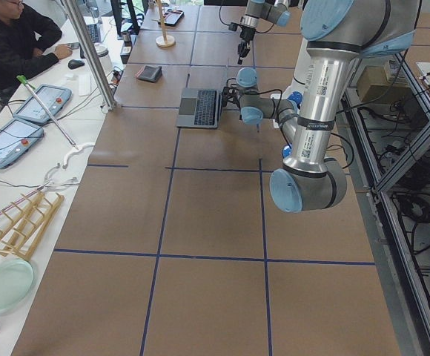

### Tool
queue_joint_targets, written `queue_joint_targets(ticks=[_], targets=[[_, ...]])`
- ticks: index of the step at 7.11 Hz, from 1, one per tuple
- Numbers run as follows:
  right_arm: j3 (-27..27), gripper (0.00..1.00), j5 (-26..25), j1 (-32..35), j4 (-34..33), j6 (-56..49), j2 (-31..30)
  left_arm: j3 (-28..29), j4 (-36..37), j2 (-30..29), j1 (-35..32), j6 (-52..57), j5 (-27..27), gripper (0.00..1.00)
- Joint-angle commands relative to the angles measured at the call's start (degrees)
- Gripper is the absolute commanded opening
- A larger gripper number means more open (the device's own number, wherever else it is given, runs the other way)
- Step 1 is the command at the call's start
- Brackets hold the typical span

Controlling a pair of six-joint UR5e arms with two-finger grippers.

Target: Close laptop

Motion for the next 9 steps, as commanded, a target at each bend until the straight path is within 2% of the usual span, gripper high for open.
queue_joint_targets(ticks=[1, 9], targets=[[-2.53, 0.00, -7.53, -4.03, -0.24, 0.21, 4.46, 0.05, 0.12, -1.33, 4.52, -0.05, 7.79, 0.00], [-3.51, 0.00, -8.43, -4.12, -0.60, 0.21, 7.02, 0.85, 0.29, -2.56, 3.32, 1.01, 8.09, 0.00]])
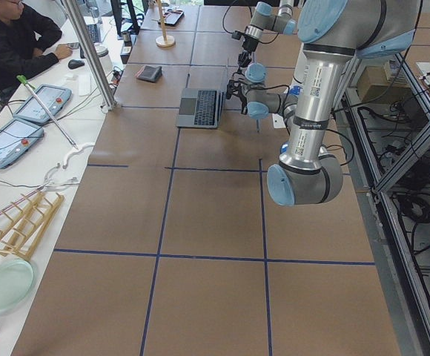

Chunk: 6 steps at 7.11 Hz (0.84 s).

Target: Close laptop

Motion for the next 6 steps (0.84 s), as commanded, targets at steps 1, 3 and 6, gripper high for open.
queue_joint_targets(ticks=[1, 3, 6], targets=[[-0.11, 0.00, -0.03, 0.09, -0.02, 0.00, 1.32, 0.05, 0.09, -0.25, -1.18, 0.13, -0.24, 0.00], [-0.37, 0.00, 0.06, 0.70, -0.11, 0.00, 1.86, 0.14, 0.18, -0.69, -2.59, 1.08, -0.24, 0.00], [-0.90, 0.00, 0.14, 2.37, -0.02, -0.09, 2.30, 0.40, 0.35, -2.01, -4.26, 1.80, -0.42, 0.00]])
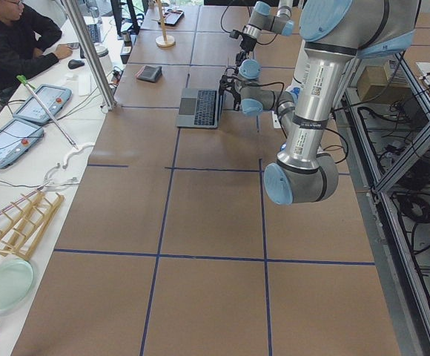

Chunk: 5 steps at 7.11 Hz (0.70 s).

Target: Close laptop

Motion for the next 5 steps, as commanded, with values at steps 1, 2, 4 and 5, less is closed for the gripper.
queue_joint_targets(ticks=[1, 2, 4, 5], targets=[[-0.50, 0.00, 0.07, 1.07, 0.07, -0.03, 0.46, 0.21, 0.02, -0.21, -0.99, 0.17, -0.07, 0.00], [-1.98, 0.00, 0.24, 1.86, 0.07, -0.03, 3.08, 0.21, 0.02, -0.30, -1.51, 0.17, -0.07, 0.00], [-3.66, 0.00, 0.51, 3.44, 0.07, -0.12, 4.69, 0.56, 2.03, -2.57, -4.32, 0.87, -0.34, 0.00], [-3.66, 0.00, 0.59, 3.88, 0.07, -0.12, 4.77, 0.56, 4.83, -4.85, -5.29, 0.87, -0.34, 0.00]])
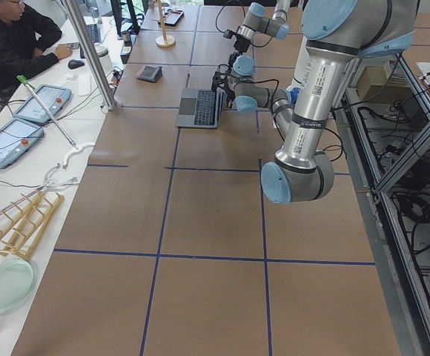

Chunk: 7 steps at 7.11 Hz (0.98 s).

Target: Close laptop

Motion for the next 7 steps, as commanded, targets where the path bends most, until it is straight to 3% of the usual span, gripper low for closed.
queue_joint_targets(ticks=[1, 5, 7], targets=[[-0.34, 0.00, 0.12, 1.16, 0.00, -0.01, 0.34, 0.42, 3.07, -2.74, -1.85, 0.18, -0.04, 0.00], [-7.18, 0.00, 3.44, 7.12, 0.00, -0.01, 7.61, 4.46, 3.07, -5.91, -3.79, 0.18, -0.13, 0.00], [-9.55, 0.00, 3.81, 10.47, -4.45, -0.10, 11.73, 4.64, 3.07, -6.00, -3.88, 0.18, -0.13, 0.00]])
